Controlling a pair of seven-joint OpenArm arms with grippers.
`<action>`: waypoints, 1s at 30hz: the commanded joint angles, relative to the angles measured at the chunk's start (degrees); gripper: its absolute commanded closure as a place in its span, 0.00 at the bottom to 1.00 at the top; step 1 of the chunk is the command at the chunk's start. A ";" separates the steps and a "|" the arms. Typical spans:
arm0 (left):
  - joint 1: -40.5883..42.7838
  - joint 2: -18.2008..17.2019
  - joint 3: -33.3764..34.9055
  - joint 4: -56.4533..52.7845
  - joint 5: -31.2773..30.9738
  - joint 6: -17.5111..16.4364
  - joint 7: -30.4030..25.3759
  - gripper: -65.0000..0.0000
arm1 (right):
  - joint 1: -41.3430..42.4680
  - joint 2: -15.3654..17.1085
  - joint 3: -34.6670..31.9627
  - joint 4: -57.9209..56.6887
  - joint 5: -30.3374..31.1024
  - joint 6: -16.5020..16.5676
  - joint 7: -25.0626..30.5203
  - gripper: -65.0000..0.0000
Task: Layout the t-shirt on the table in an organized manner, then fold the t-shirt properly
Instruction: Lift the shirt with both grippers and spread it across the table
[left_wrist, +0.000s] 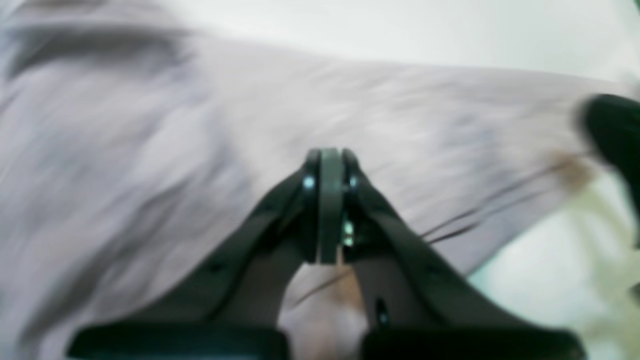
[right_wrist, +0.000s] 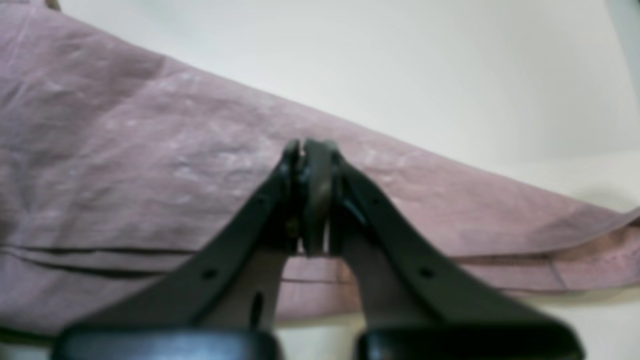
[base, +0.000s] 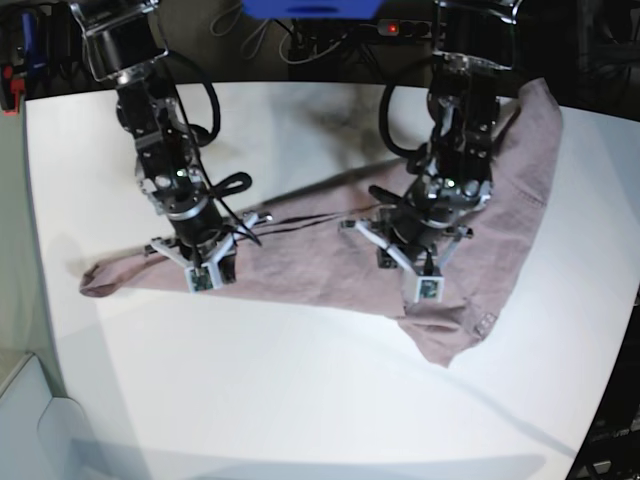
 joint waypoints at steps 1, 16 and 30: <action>-1.00 0.38 -0.92 2.95 -0.58 -0.16 -0.92 1.00 | 0.80 0.16 0.11 1.50 -0.01 0.01 1.04 0.95; 19.31 -3.58 -30.72 19.39 -2.43 -0.69 2.95 0.25 | -3.25 -6.17 -14.04 15.30 -0.10 0.10 -15.22 0.49; 29.68 -9.82 -47.51 14.73 -18.52 -0.86 2.86 0.25 | 2.47 -11.97 -18.61 4.58 -0.10 0.10 -14.87 0.41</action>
